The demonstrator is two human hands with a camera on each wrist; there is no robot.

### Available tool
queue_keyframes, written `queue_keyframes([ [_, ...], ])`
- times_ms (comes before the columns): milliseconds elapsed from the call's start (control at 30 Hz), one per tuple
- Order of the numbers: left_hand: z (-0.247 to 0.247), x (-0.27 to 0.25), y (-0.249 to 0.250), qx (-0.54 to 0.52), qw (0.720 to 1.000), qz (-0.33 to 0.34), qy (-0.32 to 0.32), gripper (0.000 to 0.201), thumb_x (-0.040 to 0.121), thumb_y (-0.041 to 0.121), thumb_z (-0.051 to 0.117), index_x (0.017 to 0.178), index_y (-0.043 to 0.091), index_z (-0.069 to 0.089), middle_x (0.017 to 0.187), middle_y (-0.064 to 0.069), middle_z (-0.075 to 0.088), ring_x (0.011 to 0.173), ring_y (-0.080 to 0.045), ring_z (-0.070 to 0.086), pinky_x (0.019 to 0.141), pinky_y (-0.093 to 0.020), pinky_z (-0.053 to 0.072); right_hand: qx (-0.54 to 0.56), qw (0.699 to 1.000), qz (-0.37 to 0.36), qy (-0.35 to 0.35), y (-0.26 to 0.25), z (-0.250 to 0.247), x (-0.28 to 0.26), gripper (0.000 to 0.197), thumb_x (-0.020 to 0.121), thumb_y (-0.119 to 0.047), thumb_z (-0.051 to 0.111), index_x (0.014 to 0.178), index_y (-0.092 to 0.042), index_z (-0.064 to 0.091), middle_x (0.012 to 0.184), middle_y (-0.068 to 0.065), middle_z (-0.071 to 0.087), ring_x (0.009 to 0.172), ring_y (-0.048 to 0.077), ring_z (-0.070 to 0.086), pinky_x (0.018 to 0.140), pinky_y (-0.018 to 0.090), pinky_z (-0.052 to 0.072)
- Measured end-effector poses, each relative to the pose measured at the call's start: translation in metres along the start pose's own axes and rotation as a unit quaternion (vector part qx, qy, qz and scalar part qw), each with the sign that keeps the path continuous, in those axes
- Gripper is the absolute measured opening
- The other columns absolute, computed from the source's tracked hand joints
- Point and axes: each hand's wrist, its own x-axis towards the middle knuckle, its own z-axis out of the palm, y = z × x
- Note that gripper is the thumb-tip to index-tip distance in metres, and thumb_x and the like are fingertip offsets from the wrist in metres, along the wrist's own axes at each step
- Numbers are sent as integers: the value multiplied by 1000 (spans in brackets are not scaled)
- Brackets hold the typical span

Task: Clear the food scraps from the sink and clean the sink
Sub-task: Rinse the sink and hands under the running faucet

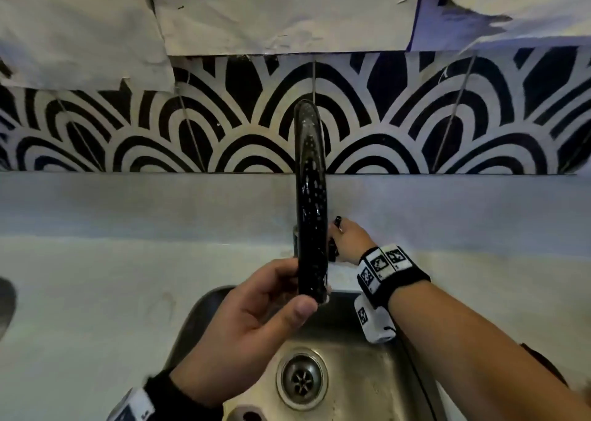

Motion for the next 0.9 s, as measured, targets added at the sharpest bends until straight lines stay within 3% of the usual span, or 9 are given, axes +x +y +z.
queue_keyframes([
  [133, 0, -1, 1, -6, 1000, 5, 0, 44, 75, 53, 70, 109, 27, 65, 104, -10, 70, 103, -22, 66, 85, -25, 51, 58, 998, 4, -1, 3, 0, -3, 23, 100, -36, 38, 100, -19, 53, 97, 4, 60, 94, 27, 60, 85, 40, 52],
  [233, 1, -1, 1, -6, 1000, 13, -1, 42, 76, 51, 69, 110, 26, 65, 104, -9, 70, 102, -21, 66, 84, -23, 50, 59, 998, -4, -3, 2, -2, -4, 24, 99, -37, 38, 98, -19, 53, 99, 6, 61, 98, 29, 61, 87, 45, 54],
  [400, 1, -1, 2, 1, 1000, 17, -1, 40, 76, 53, 68, 110, 31, 65, 104, -4, 71, 101, -17, 67, 78, -20, 51, 91, 996, 4, -1, 2, -2, -8, 25, 99, -39, 39, 94, -19, 52, 99, 9, 60, 98, 31, 61, 79, 46, 57],
  [600, 0, -1, 2, 2, 1000, 25, -6, 38, 77, 53, 67, 109, 33, 65, 104, -2, 71, 101, -16, 67, 77, -22, 52, 105, 994, 13, -8, 4, -1, -13, 37, 98, -43, 38, 112, -12, 53, 112, 12, 61, 105, 31, 59, 91, 52, 51],
  [900, 2, -1, 2, 3, 999, 38, 3, 36, 78, 52, 67, 109, 34, 65, 103, -1, 71, 98, -15, 67, 77, -19, 51, 114, 993, 17, -27, 4, -4, -14, 37, 97, -43, 40, 115, -12, 51, 117, 12, 60, 109, 31, 59, 87, 51, 54],
])
